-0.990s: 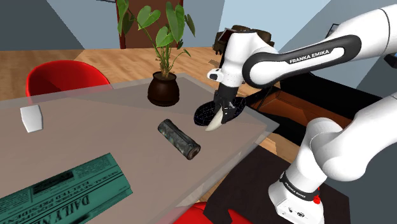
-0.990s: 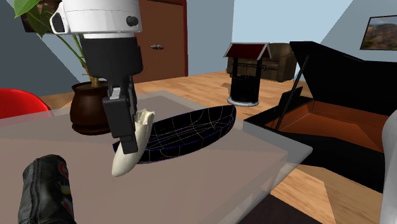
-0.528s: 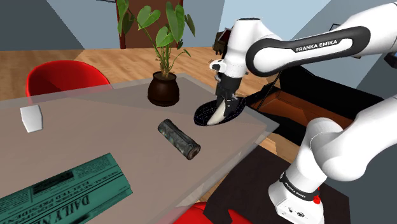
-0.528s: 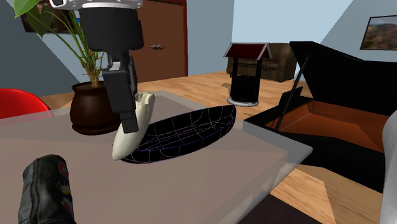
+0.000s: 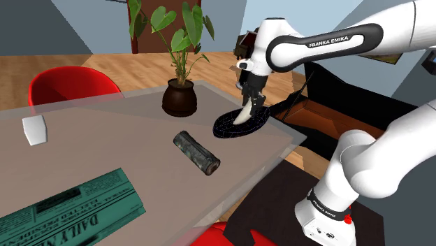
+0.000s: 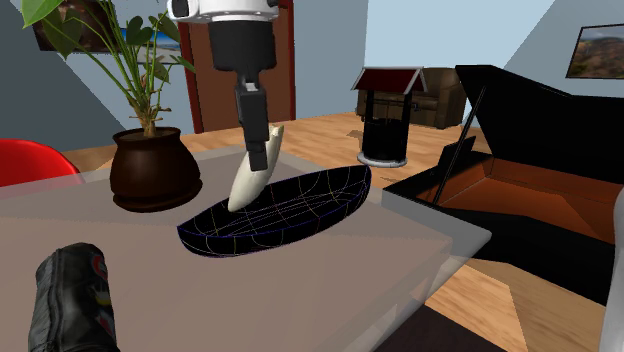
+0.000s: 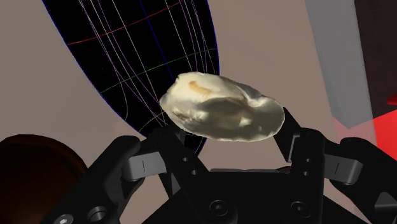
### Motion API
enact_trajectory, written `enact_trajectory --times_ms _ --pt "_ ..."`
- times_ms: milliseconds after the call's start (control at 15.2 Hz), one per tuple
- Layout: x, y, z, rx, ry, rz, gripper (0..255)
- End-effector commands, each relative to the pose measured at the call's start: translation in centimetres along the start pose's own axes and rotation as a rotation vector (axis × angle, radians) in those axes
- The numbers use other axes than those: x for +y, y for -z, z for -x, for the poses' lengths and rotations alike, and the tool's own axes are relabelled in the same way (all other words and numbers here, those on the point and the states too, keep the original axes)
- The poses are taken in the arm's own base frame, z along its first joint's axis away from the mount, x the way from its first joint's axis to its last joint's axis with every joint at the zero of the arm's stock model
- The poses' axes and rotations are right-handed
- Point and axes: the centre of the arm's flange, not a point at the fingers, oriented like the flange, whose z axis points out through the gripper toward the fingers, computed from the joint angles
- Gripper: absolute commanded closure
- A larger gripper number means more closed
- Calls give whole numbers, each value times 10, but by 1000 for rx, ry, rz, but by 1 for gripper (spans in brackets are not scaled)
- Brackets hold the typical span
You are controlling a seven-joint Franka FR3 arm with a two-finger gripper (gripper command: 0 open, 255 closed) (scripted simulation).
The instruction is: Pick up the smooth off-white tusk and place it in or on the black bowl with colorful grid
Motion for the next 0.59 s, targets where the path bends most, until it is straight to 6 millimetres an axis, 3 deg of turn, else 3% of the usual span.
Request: enact_trajectory --times_ms 0,528 --pt "23 0 16 -1 1 1 255" --pt "106 0 81 -1 1 1 255"
